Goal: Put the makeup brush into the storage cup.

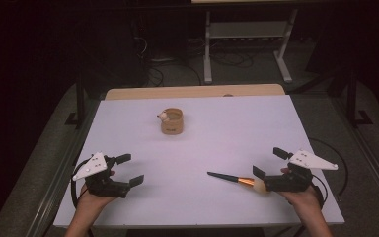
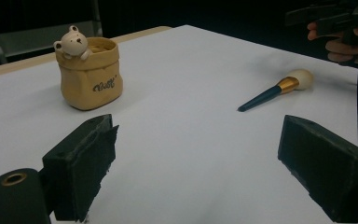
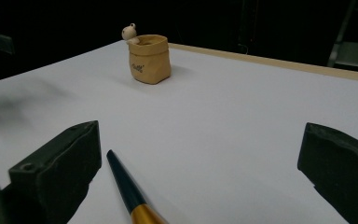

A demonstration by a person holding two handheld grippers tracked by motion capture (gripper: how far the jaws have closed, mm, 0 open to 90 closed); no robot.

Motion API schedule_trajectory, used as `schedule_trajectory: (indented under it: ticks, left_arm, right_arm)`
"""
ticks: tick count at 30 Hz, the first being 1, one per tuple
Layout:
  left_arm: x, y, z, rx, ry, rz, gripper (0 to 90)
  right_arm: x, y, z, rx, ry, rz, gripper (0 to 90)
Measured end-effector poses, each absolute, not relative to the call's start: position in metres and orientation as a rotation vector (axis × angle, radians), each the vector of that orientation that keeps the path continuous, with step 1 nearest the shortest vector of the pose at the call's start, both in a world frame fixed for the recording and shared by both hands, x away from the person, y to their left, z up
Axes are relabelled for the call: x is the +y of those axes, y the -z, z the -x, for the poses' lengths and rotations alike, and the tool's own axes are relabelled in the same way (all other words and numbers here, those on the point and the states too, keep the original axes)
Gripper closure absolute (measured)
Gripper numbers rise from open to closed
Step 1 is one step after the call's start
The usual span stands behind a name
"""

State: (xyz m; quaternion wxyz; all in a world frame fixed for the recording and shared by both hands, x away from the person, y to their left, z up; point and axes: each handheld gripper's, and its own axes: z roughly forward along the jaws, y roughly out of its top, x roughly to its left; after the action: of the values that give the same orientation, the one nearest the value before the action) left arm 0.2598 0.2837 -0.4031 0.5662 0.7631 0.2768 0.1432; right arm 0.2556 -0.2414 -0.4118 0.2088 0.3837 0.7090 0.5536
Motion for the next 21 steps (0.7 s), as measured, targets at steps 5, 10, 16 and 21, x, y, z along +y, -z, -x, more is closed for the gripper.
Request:
schedule_trajectory:
  ticks: [5,10,16,21]
  left_arm:
    - [0.2860,0.4011,-0.2587,0.650,-0.342,-1.798,10.5]
    - [0.2888,0.3995,-0.2587,0.647,-0.345,-1.809,10.5]
    - [0.2882,0.4052,-0.2564,0.656,-0.335,-1.805,10.5]
    - [0.2874,0.4068,-0.2544,0.652,-0.329,-1.813,10.5]
  right_arm:
    - [-0.2420,0.4119,-0.2564,1.969,-1.540,-1.073,0.0]
    - [-0.2408,0.4105,-0.2574,1.968,-1.531,-1.069,0.0]
    - [-0.2370,0.4103,-0.2596,2.000,-1.516,-1.052,0.0]
    - [-0.2356,0.4093,-0.2619,2.007,-1.512,-1.043,0.0]
